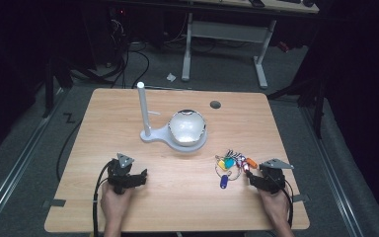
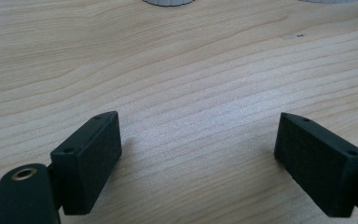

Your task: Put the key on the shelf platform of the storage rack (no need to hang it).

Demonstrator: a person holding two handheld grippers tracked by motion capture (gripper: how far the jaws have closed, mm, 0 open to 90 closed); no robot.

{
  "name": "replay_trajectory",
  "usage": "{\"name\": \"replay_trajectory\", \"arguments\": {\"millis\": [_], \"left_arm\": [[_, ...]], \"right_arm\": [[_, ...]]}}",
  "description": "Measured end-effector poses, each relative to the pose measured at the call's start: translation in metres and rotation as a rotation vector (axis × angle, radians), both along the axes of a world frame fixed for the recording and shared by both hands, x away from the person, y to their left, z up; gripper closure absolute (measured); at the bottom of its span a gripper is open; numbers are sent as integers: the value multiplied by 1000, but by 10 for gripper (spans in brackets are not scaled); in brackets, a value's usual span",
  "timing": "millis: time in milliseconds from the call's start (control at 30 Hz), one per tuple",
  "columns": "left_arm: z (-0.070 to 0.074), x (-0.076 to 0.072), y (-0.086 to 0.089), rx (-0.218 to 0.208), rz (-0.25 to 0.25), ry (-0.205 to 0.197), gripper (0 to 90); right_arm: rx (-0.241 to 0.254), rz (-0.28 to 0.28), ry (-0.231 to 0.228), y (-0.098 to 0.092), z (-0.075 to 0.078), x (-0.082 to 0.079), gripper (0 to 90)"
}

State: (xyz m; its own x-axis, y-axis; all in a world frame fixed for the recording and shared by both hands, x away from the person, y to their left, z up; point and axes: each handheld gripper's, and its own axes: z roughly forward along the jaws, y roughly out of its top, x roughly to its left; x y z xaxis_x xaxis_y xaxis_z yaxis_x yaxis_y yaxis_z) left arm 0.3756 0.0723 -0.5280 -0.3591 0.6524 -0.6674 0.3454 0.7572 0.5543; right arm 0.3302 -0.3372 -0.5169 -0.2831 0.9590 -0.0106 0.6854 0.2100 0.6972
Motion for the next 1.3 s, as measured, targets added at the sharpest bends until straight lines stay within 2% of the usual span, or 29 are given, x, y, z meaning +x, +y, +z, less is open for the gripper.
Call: {"name": "replay_trajectory", "arguments": {"millis": [400,633,767,1133,1300], "left_arm": [[0,0,0,1,-1,0,151],[0,0,0,-1,0,0,152],[0,0,0,-1,-1,0,152],[0,0,0,0,-1,0,151],[0,0,-1,-6,3,4,151]], "right_arm": [[-2,-1,23,0,3,0,386],[23,7,17,-2,14,-3,400],[21,44,6,4,25,-2,410],[23,106,15,24,25,7,415],[31,132,2,32,28,13,414]]}}
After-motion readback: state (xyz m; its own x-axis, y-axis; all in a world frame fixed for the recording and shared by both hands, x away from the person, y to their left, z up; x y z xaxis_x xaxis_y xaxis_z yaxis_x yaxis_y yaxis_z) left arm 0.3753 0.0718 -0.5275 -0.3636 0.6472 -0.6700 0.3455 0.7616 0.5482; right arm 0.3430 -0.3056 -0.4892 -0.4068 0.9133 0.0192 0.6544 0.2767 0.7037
